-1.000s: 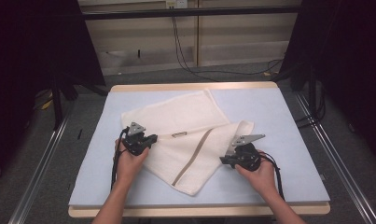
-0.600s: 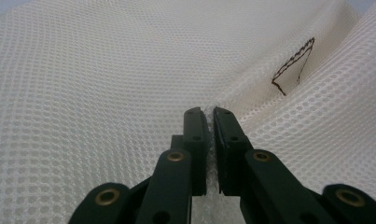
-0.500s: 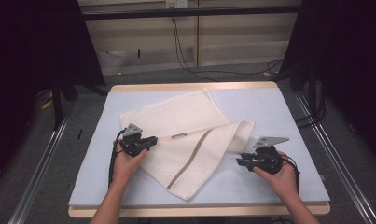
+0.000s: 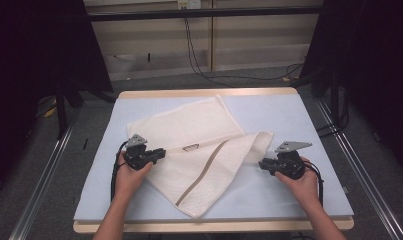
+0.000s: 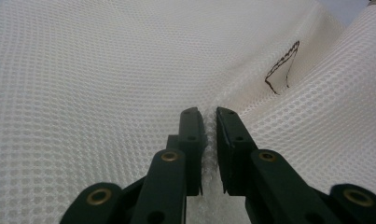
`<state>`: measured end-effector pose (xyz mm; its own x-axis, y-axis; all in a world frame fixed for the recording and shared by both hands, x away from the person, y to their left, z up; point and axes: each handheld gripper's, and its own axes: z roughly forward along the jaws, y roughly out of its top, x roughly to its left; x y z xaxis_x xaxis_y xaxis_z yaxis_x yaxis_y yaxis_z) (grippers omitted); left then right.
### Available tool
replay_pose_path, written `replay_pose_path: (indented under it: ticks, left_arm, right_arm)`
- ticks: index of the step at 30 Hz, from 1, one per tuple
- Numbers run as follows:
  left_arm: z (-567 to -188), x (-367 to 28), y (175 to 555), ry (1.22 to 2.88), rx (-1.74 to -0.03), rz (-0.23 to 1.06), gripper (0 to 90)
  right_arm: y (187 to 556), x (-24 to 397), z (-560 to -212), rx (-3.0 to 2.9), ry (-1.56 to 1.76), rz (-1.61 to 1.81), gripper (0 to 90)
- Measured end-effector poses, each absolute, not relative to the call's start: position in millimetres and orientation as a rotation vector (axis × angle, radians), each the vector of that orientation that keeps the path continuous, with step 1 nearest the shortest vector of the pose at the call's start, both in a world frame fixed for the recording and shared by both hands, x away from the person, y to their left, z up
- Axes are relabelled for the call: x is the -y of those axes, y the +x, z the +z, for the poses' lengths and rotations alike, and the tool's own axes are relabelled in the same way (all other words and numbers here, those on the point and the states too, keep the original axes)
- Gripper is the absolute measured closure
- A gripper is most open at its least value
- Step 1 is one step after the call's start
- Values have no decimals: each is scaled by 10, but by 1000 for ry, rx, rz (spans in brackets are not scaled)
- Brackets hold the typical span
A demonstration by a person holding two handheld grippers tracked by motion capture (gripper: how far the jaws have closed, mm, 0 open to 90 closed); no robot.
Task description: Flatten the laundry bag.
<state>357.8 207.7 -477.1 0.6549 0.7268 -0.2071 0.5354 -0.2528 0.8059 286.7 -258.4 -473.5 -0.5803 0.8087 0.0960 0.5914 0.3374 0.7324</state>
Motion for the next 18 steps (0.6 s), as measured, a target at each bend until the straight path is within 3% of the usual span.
replay_pose_path:
  ticks: [7,18]
  left_arm:
    - [-4770,-2093,3572,1934,-996,256,792]
    - [-4784,-2099,3583,1935,-1002,257,742]
  right_arm:
    - [2872,2697,-4711,-2272,1286,1089,842]
    - [3103,2775,-4695,-2164,1295,1215,726]
